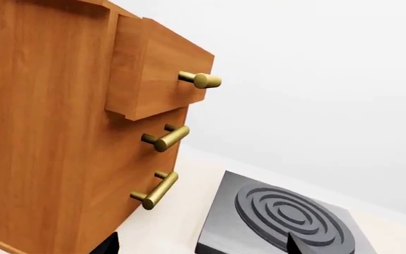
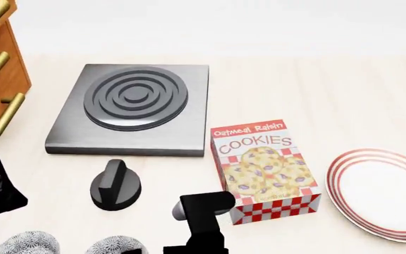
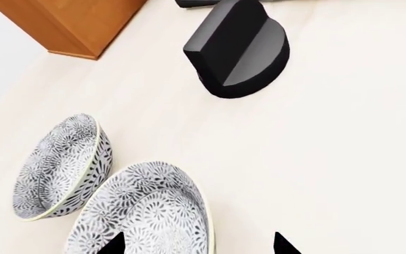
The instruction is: Pick the akita bowl from table center and place it on the plate.
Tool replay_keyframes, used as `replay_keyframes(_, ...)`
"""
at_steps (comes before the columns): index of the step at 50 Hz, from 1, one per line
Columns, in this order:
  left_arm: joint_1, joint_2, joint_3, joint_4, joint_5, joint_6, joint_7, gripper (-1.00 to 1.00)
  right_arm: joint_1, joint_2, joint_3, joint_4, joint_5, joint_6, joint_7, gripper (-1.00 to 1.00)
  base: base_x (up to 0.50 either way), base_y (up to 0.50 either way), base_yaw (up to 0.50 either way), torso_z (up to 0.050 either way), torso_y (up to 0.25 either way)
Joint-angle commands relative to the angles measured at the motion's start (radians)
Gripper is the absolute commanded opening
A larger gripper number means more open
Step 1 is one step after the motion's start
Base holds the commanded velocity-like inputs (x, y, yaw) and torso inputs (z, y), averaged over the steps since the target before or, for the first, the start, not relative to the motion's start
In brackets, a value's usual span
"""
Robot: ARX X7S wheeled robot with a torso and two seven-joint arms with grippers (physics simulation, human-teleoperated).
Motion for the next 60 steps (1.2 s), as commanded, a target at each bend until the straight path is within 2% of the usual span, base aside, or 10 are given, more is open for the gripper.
replay_keyframes(1, -0.004, -0.004, 0.005, -0.004, -0.006, 0.003, -0.005, 1.0, 0.002, -0.005, -0.017, 0.034, 0.013, -0.004, -0.022, 1.0, 0.0, 0.0, 0.0, 0.0, 0.0)
replay_keyframes(37, 0.007, -0.021, 0.009, 0.01, -0.031, 0.01, -0.021, 1.0, 0.011, -0.015, -0.056, 0.138, 0.016, -0.071, -0.058, 1.0, 0.0, 0.0, 0.0, 0.0, 0.0)
replay_keyframes(38, 0.006, -0.021, 0.009, 0.007, -0.031, 0.011, -0.021, 1.0, 0.012, -0.014, -0.057, 0.136, 0.017, -0.072, -0.059, -1.0, 0.0, 0.0, 0.0, 0.0, 0.0)
replay_keyframes(51, 0.005, -0.025, 0.014, 0.009, -0.038, 0.012, -0.026, 1.0, 0.005, 0.0, -0.058, 0.084, 0.037, -0.065, -0.044, -1.0, 0.0, 0.0, 0.0, 0.0, 0.0)
replay_keyframes(56, 0.006, -0.027, 0.015, 0.01, -0.041, 0.012, -0.028, 1.0, -0.02, 0.026, -0.039, -0.022, 0.044, -0.074, 0.0, -1.0, 0.0, 0.0, 0.0, 0.0, 0.0)
replay_keyframes(60, 0.008, -0.028, 0.017, 0.01, -0.042, 0.013, -0.03, 1.0, -0.053, 0.08, -0.089, -0.185, -0.055, -0.153, 0.068, -1.0, 0.0, 0.0, 0.0, 0.0, 0.0)
